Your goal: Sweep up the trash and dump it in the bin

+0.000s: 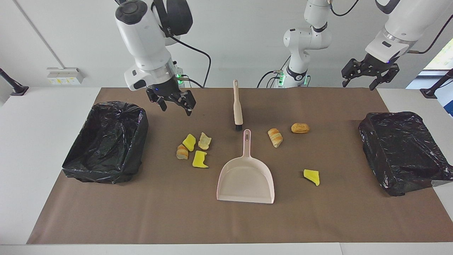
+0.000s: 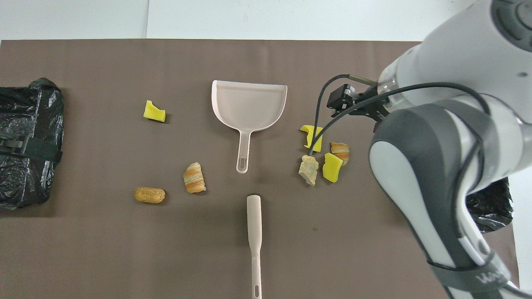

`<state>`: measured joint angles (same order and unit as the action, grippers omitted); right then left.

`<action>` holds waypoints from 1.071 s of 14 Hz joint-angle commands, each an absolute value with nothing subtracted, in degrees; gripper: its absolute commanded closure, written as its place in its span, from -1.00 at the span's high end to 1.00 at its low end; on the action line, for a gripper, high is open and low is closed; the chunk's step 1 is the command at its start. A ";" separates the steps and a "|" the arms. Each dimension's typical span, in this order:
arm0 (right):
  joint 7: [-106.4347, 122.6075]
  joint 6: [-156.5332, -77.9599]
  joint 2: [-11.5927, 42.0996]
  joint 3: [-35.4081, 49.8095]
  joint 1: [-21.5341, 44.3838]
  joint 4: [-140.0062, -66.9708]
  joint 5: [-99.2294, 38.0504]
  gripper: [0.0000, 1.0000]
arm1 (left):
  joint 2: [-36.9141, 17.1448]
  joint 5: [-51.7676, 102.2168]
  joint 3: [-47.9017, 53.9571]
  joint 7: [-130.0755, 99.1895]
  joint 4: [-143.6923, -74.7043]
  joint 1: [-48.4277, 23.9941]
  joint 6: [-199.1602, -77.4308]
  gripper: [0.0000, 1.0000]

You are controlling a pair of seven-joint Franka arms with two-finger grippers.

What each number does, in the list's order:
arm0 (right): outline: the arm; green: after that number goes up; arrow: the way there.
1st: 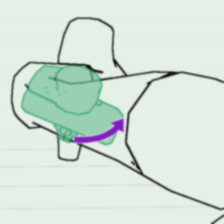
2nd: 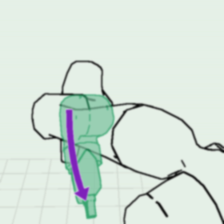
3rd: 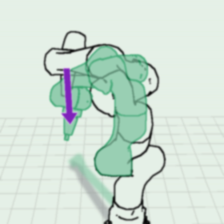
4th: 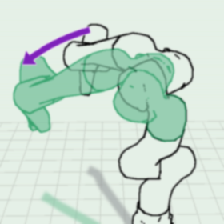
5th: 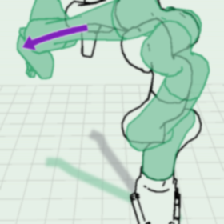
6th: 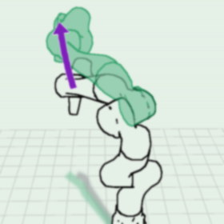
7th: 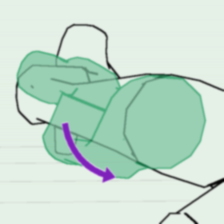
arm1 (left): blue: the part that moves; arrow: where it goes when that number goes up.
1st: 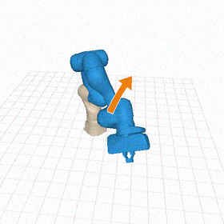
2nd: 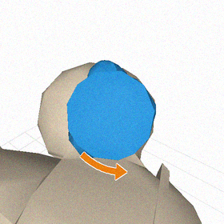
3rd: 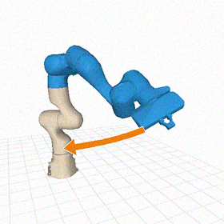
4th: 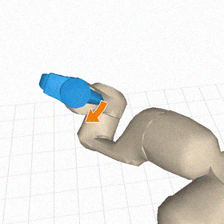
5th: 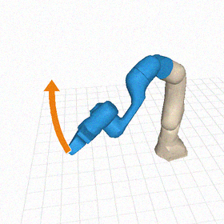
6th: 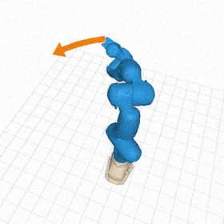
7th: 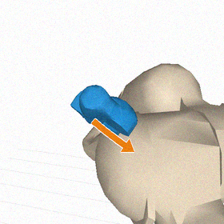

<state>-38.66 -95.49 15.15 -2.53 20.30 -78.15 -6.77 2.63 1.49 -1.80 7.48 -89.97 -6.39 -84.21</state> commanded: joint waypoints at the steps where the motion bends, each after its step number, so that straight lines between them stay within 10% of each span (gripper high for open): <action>1: -47.26 -99.30 20.20 -2.72 24.07 -74.62 -8.26 1.00 | 6.93 1.85 -2.37 4.84 -100.16 -10.44 -91.73 1.00; 9: -41.59 -107.58 31.63 -1.93 34.71 -75.06 -4.57 1.00 | 7.83 1.85 -2.20 -3.16 -126.36 -20.64 -122.74 1.00; 15: -30.94 -108.36 33.57 -1.93 35.60 -76.38 -5.18 1.00 | 6.15 1.85 -2.37 -4.13 -131.13 -21.62 -124.65 1.00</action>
<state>-33.72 -107.23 33.00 -2.08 35.84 -76.63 -5.28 4.24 1.53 -1.55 -3.63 -129.44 -21.34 -126.48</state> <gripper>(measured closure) 0.000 0.000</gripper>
